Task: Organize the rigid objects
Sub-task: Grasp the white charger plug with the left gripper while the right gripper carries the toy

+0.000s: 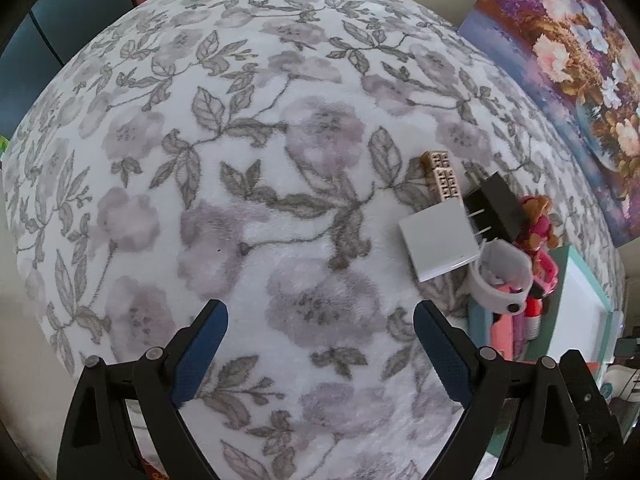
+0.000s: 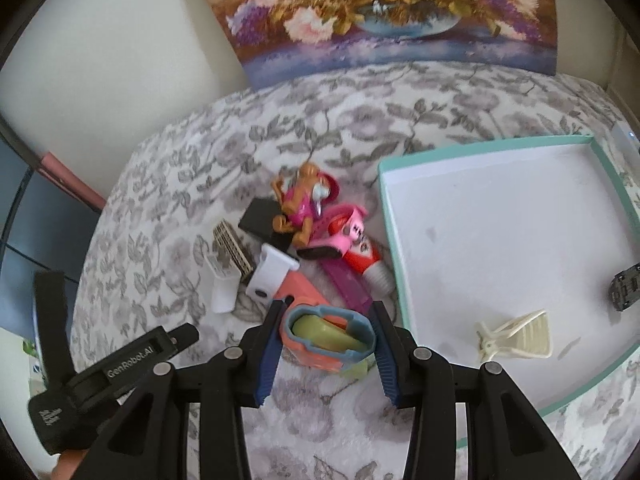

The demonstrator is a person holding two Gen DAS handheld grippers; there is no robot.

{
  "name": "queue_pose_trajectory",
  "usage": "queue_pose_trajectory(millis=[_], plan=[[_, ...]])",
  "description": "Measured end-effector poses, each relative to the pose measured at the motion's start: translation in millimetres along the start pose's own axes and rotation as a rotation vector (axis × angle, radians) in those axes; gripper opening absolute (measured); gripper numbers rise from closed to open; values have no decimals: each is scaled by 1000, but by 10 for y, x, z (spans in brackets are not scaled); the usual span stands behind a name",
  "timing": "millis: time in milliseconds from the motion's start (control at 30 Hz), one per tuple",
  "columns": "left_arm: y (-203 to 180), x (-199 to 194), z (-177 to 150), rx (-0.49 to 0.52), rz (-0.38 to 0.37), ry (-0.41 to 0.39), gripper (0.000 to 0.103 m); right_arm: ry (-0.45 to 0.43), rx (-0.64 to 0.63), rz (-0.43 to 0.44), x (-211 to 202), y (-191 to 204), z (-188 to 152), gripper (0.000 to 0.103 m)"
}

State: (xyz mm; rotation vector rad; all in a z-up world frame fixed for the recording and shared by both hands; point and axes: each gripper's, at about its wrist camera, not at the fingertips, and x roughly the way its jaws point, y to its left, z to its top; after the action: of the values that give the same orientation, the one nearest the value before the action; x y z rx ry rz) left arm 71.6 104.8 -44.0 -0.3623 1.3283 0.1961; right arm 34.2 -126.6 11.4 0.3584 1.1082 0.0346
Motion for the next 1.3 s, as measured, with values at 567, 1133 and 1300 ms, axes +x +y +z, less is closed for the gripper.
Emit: queue_pose_trajectory(millis=[567,1133,1300], plan=[[-485,235,330,-48,-137,-14,94,-94,79,-29,-280,-390,234,44],[-569,290,432,-31,-136,-36,64,-104,138,-43,-317,-623,271,44],[-587,61,405,-14,-142,-85,64,-114,162,-33,-367,-692,283,44]])
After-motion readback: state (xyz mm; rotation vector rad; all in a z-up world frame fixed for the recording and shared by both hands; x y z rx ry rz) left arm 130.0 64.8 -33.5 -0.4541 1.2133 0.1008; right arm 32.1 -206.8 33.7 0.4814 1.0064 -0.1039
